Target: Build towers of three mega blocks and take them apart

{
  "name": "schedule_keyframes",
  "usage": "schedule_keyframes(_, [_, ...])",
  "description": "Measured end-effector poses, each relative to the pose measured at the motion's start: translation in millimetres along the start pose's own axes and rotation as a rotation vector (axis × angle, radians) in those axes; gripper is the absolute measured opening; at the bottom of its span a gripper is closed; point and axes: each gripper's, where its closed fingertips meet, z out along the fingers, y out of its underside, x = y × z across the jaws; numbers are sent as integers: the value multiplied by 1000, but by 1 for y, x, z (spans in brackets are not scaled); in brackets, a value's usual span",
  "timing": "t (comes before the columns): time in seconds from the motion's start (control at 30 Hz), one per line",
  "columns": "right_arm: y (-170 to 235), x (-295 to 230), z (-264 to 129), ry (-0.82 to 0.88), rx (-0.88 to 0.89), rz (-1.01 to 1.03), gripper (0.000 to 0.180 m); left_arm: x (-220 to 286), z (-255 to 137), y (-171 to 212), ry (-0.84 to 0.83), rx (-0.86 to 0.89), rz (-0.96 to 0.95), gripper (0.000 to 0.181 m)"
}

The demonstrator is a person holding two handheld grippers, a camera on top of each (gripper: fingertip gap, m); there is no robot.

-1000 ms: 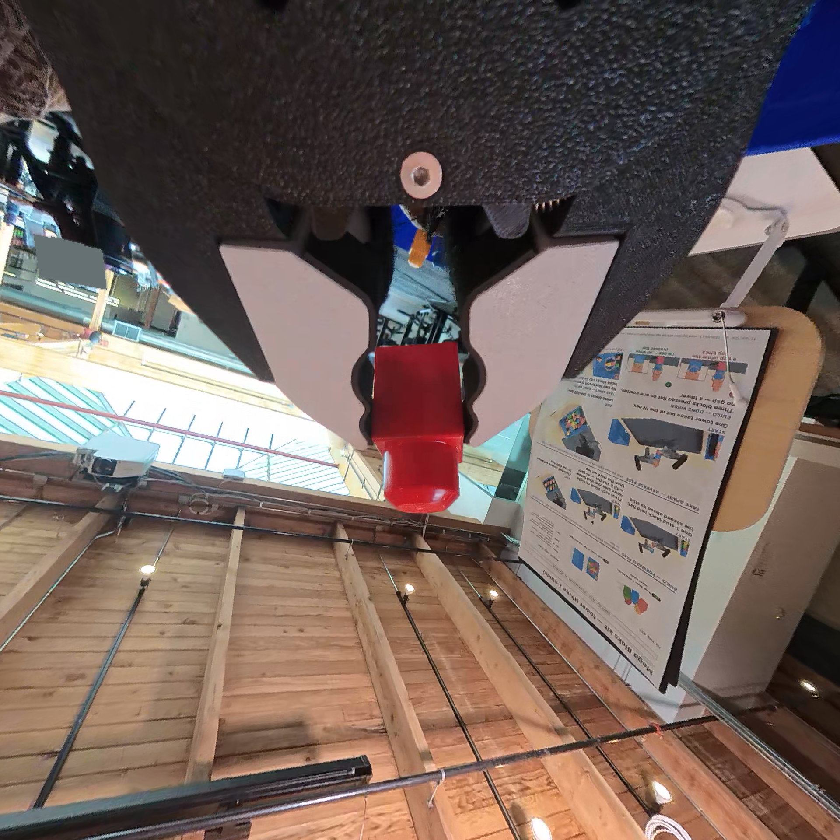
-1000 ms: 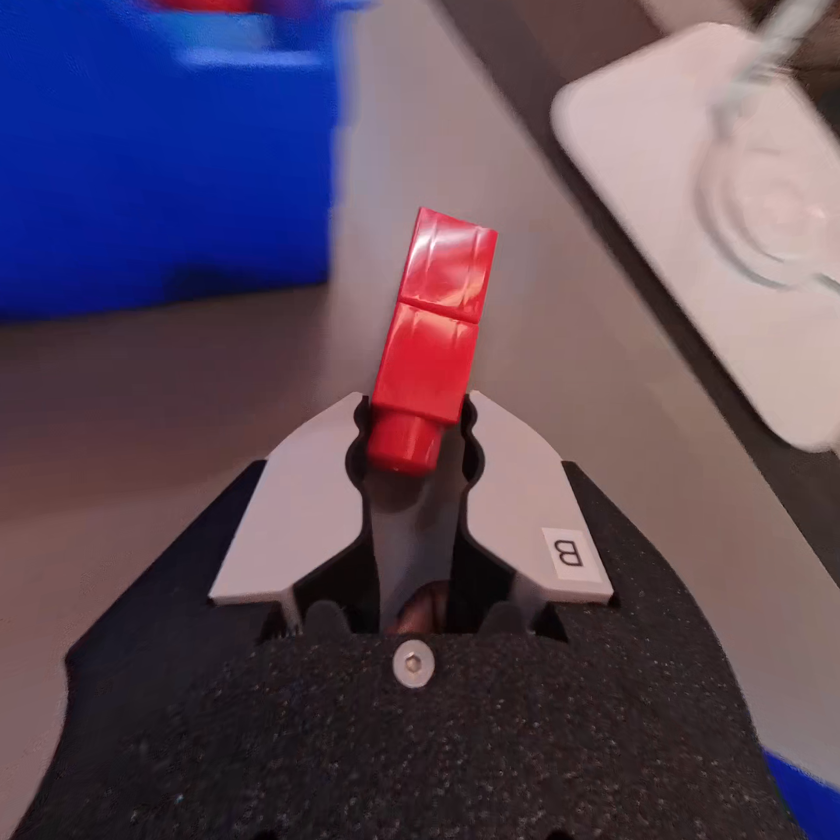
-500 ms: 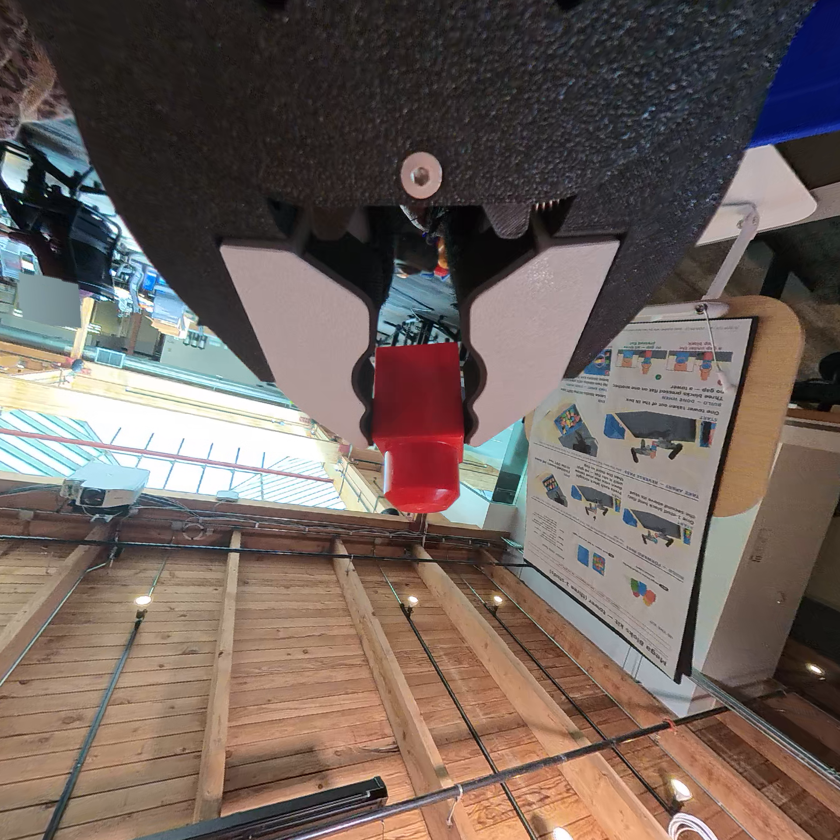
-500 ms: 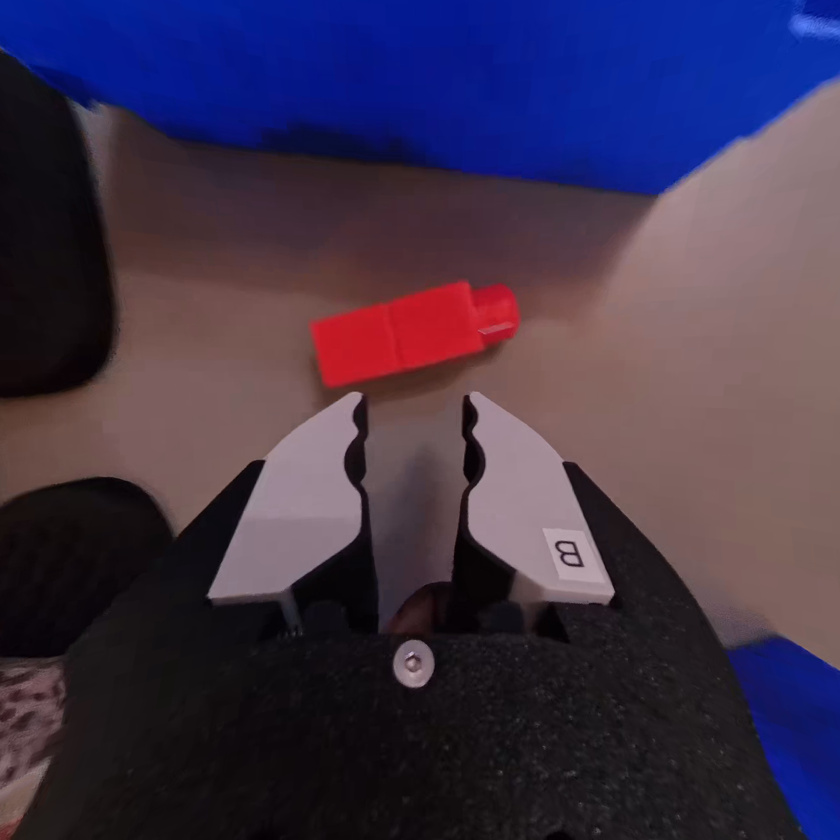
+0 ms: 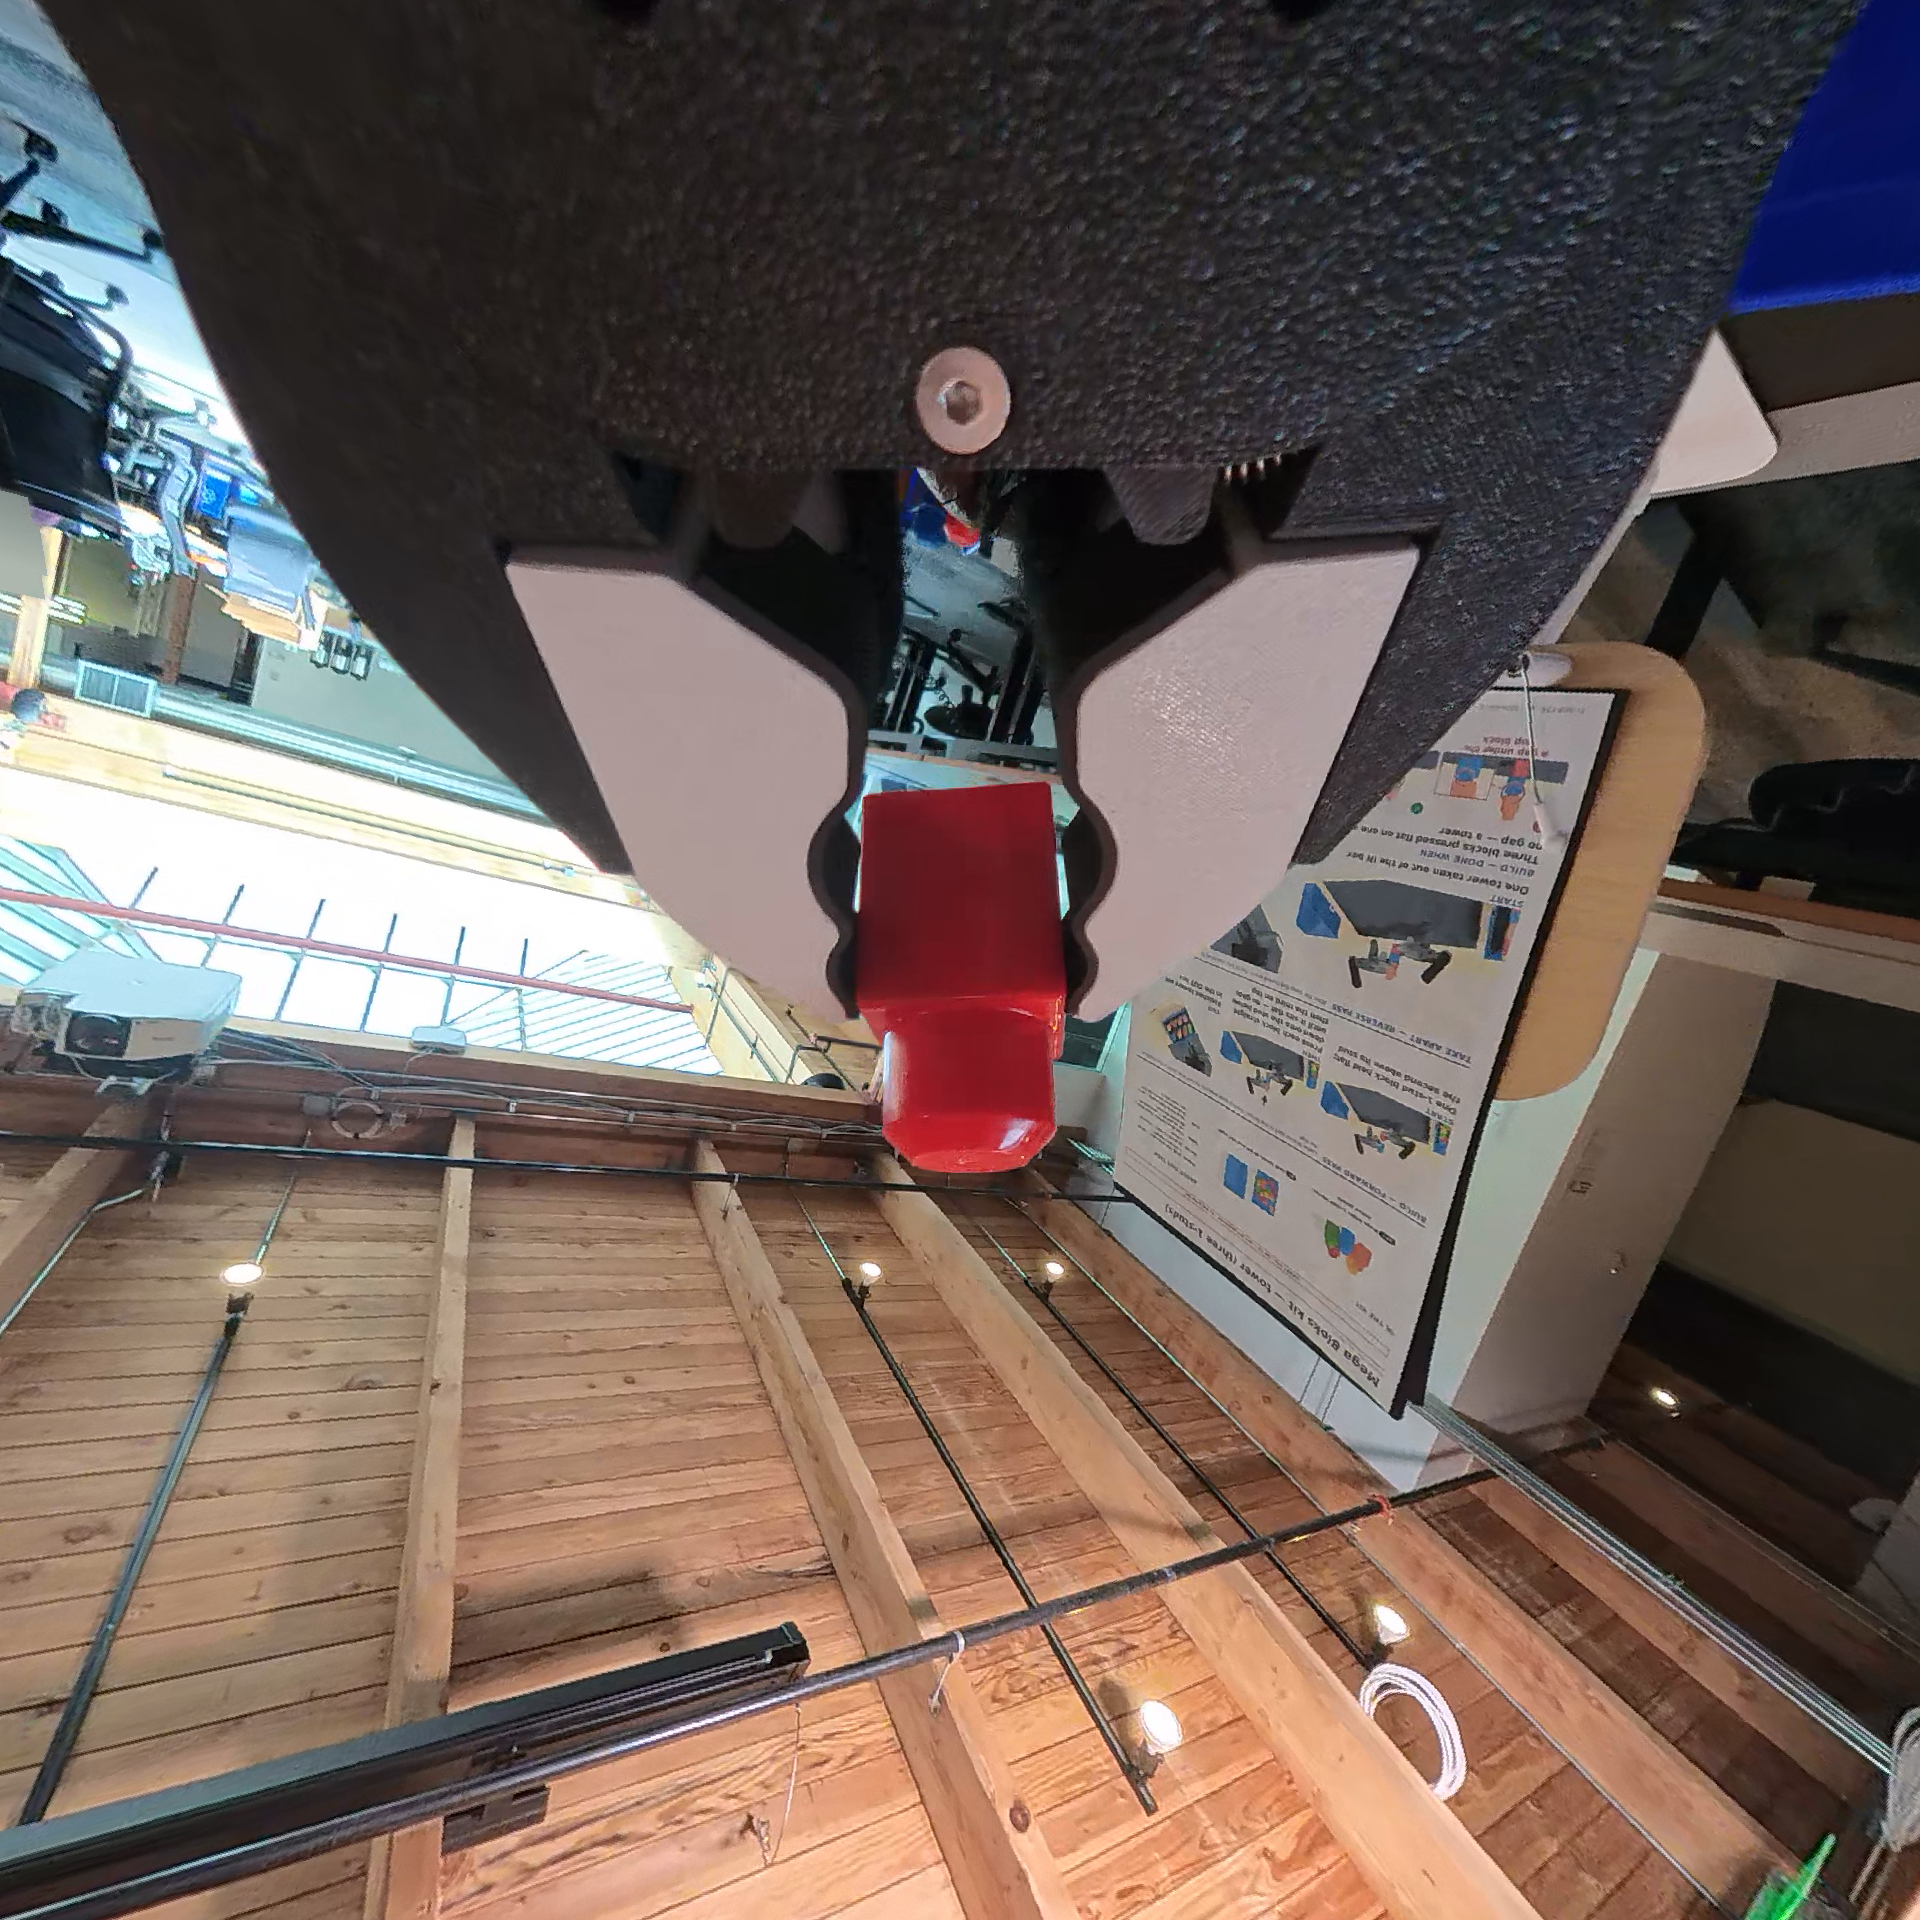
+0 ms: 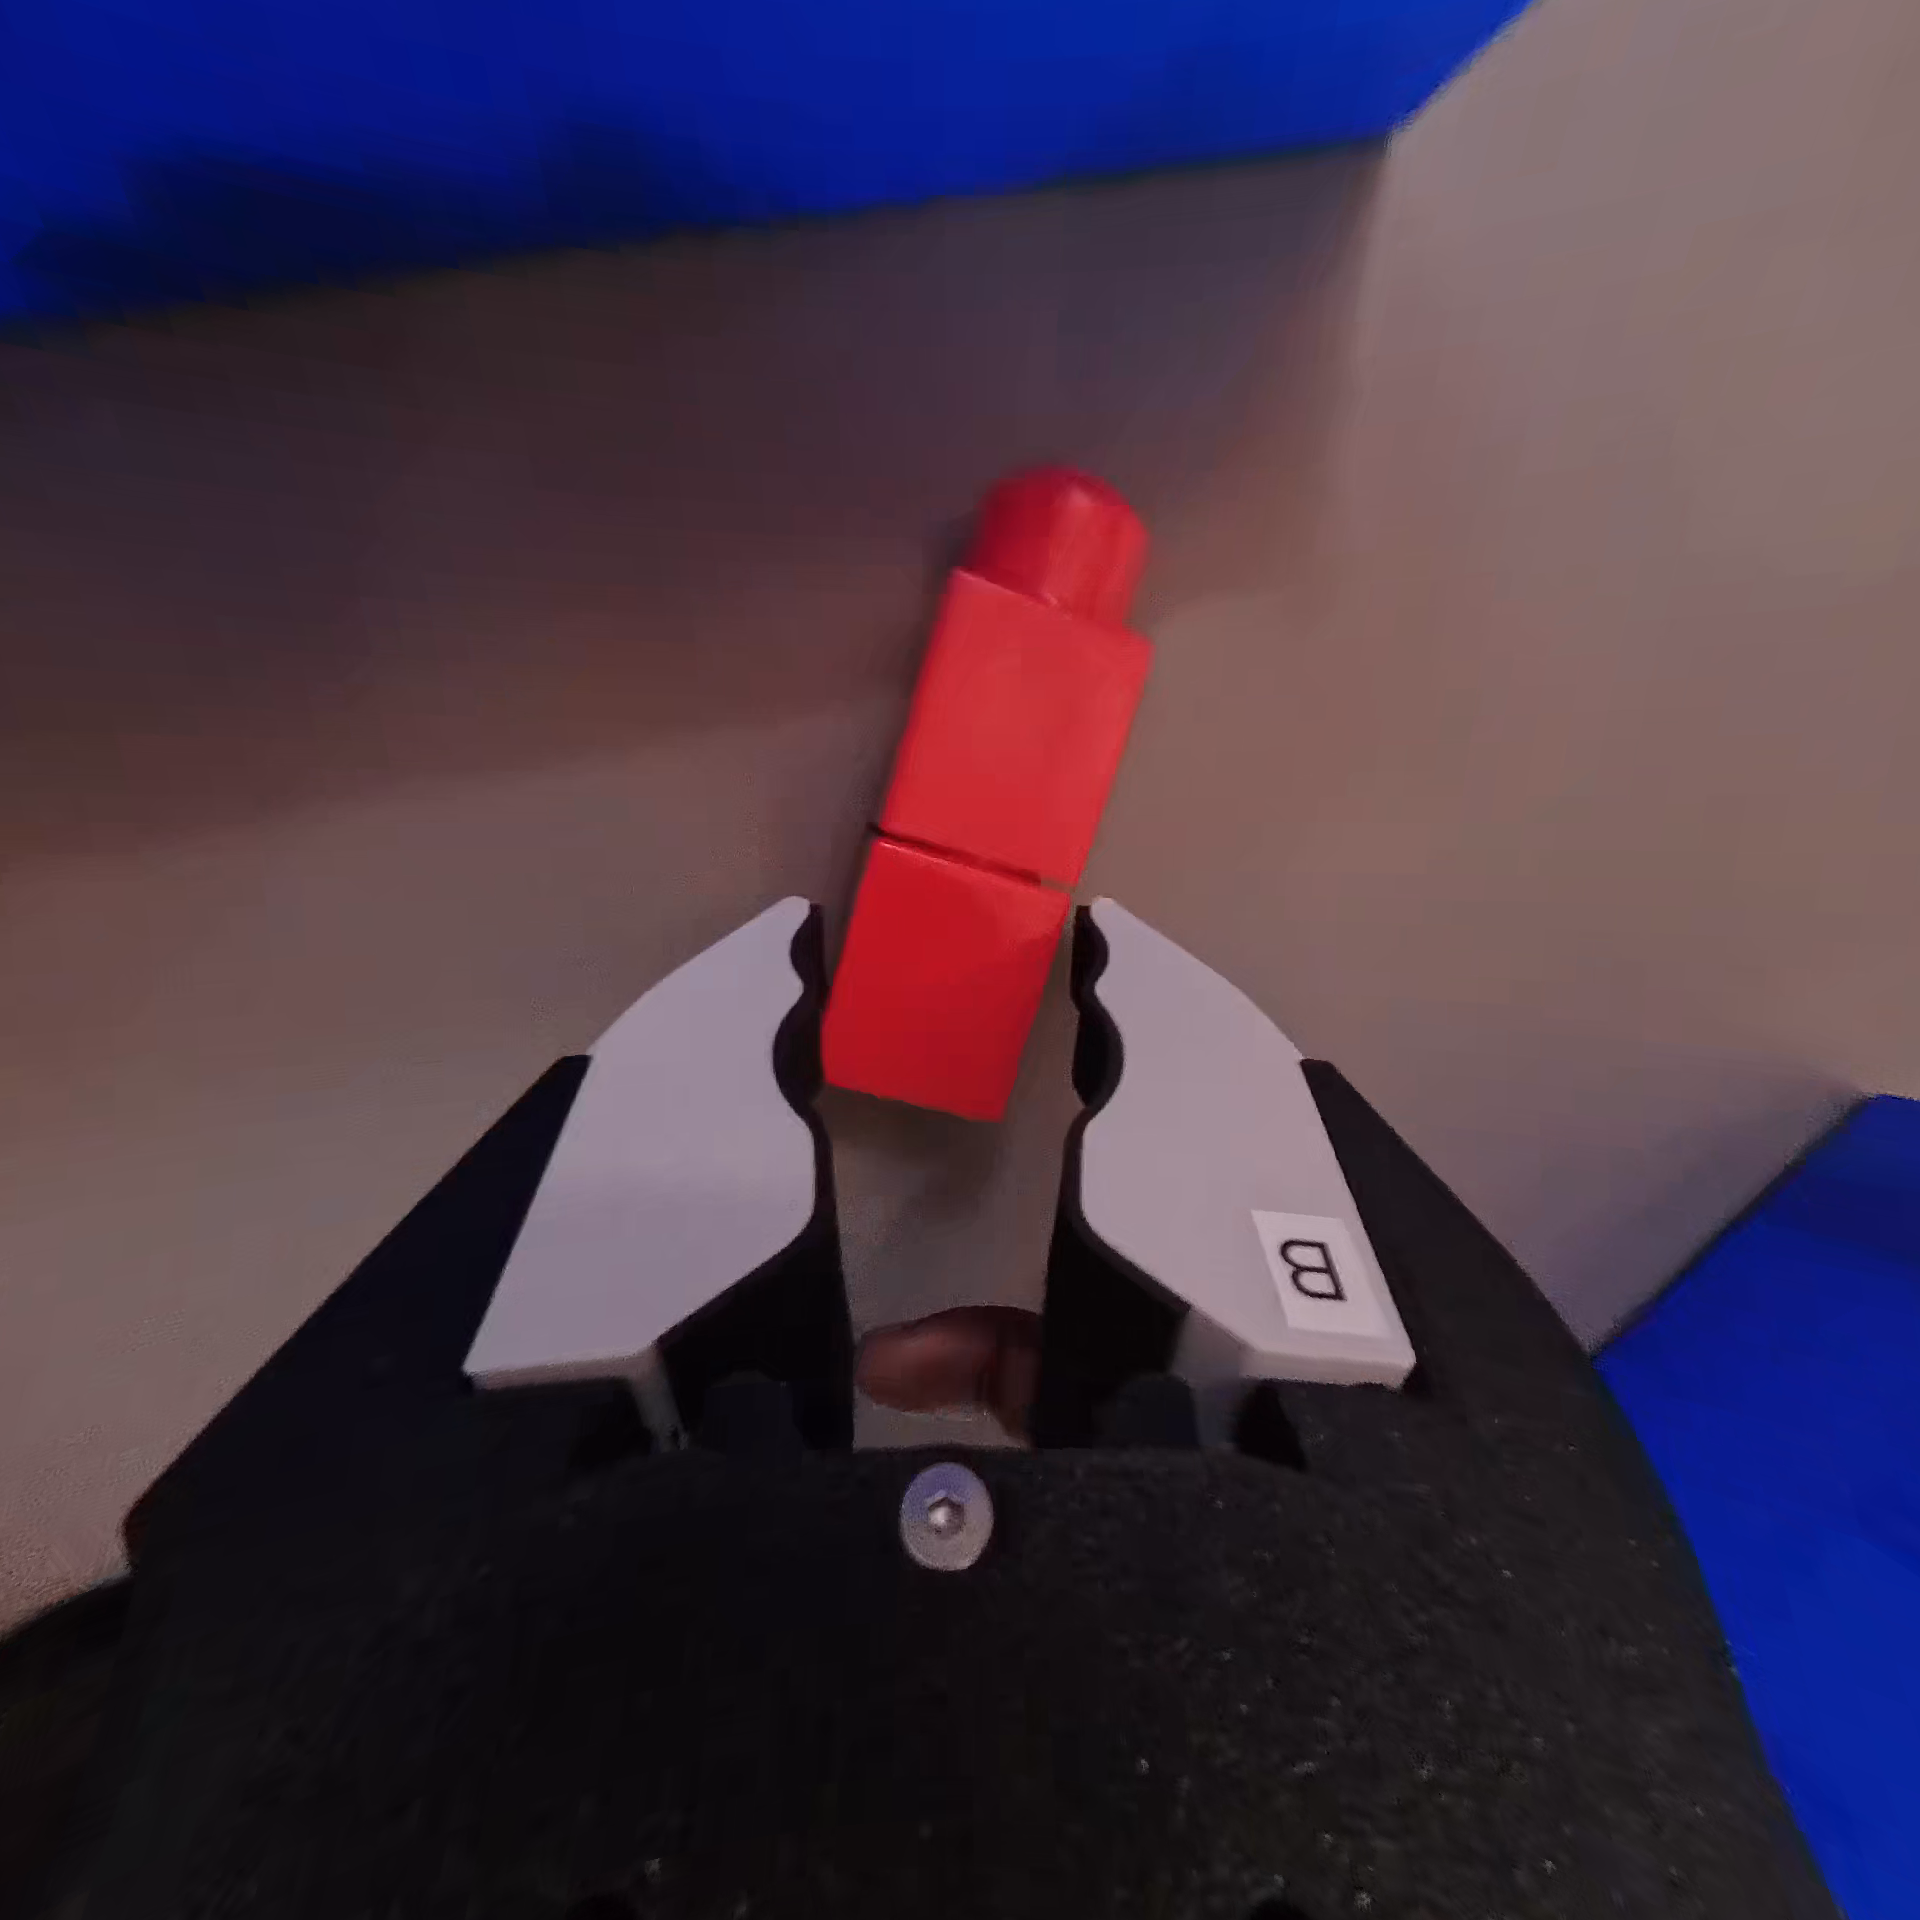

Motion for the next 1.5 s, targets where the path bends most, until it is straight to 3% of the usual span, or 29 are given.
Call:
schedule_keyframes(0.03, [4, 6, 0, 12, -14, -11, 44, 0, 0, -1, -1, 7, -6, 36])
schedule_keyframes(0.17, [-12, 11, -5, -51, 101, -9, 52, -2, 0, -1, 7, 23, -47, 35])
schedule_keyframes(0.27, [-21, 11, 4, -59, 165, -154, 59, 0, 2, 1, 40, 19, -102, 36])
schedule_keyframes(0.3, [-18, 11, 9, -41, 162, -212, 40, 1, 3, 2, 50, 15, -115, 36])
schedule_keyframes(0.33, [-23, 11, 7, -29, 220, -235, 36, 1, 3, 3, 52, 10, -122, 36])
schedule_keyframes(0.47, [-33, 27, -17, 78, 340, -256, 36, -4, 6, 5, 15, 19, -117, 35])
schedule_keyframes(0.57, [-60, 35, -73, 159, 588, -243, 36, -7, 11, 4, -19, 75, -138, 35])
schedule_keyframes(0.73, [-107, 26, -210, 319, 975, -297, 36, 6, 26, 12, -3, 164, -211, 35])
schedule_keyframes(0.83, [-119, 22, -279, 439, 1103, -335, 36, 26, 41, 29, 61, 127, -274, 35])
schedule_keyframes(0.93, [-114, 17, -316, 540, 1206, -328, 36, 44, 54, 46, 111, 86, -333, 35])
schedule_keyframes(1.0, [-110, 9, -322, 590, 1238, -366, 36, 55, 60, 56, 142, 68, -392, 35])
schedule_keyframes(1.13, [-113, 13, -307, 714, 1113, -409, 35, 66, 68, 72, 138, 60, -456, 36])
schedule_keyframes(1.3, [-123, 10, -292, 752, 1060, -417, 36, 80, 73, 81, 94, 64, -202, 35])
schedule_keyframes(1.5, [-126, 9, -301, 771, 1144, -376, 36, 100, 79, 94, 110, 56, -62, 35])
